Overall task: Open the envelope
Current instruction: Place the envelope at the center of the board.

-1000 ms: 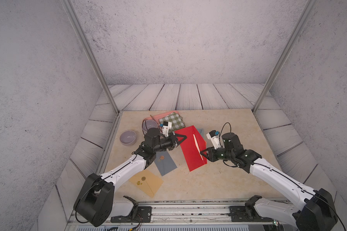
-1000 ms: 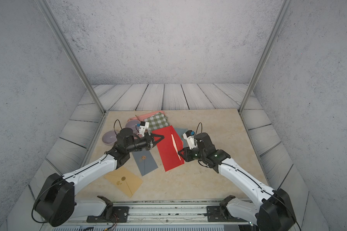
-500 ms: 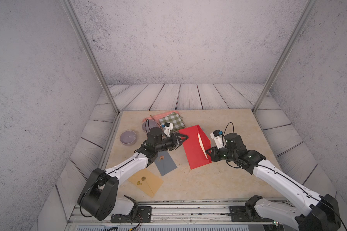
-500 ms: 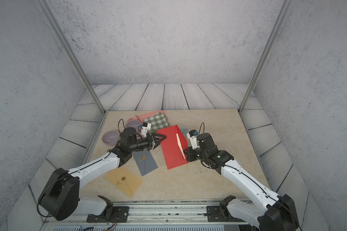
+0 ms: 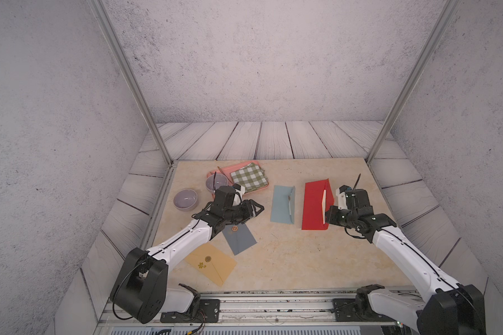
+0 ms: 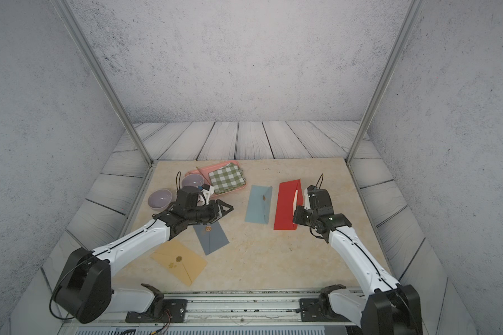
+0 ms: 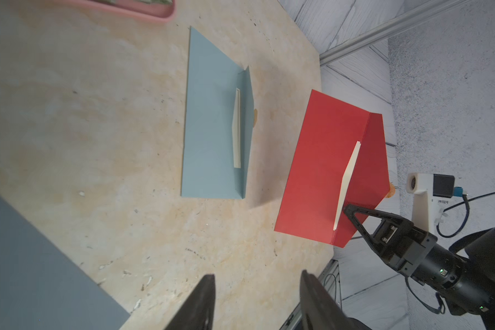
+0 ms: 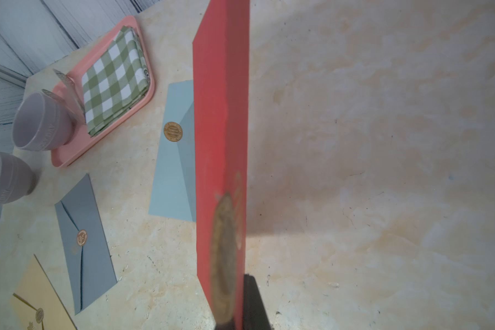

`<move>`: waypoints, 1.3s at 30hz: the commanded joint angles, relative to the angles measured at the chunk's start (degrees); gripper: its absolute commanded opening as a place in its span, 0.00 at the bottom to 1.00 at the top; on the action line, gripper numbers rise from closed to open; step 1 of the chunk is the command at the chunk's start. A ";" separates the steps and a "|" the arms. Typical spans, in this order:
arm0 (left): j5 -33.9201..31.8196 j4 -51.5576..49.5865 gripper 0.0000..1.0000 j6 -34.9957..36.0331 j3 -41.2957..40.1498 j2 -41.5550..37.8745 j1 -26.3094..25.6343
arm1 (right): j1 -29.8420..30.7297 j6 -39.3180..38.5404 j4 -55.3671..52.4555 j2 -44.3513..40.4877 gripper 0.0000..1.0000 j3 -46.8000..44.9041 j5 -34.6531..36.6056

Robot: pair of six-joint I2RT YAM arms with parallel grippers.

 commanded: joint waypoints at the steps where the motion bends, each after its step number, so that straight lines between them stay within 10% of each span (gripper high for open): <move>1: -4.04 -5.51 0.52 4.69 -1.11 -1.68 1.52 | -1.66 1.09 1.72 4.82 0.01 -0.71 -2.11; 13: -8.88 -9.54 0.52 7.86 -6.42 -5.07 6.07 | -4.38 -3.47 2.92 26.01 0.17 5.86 0.49; 20: -12.27 -12.27 0.53 9.79 -6.46 -5.00 7.94 | -4.47 -3.18 -1.48 22.45 0.33 7.93 5.19; 28: -16.06 -13.81 0.55 10.09 -7.51 -3.78 10.75 | -3.83 4.60 10.06 10.03 0.59 3.97 -16.73; 39: -16.87 -11.72 0.65 6.39 -10.42 -0.70 14.25 | 16.94 4.65 12.61 30.50 0.62 17.68 -21.23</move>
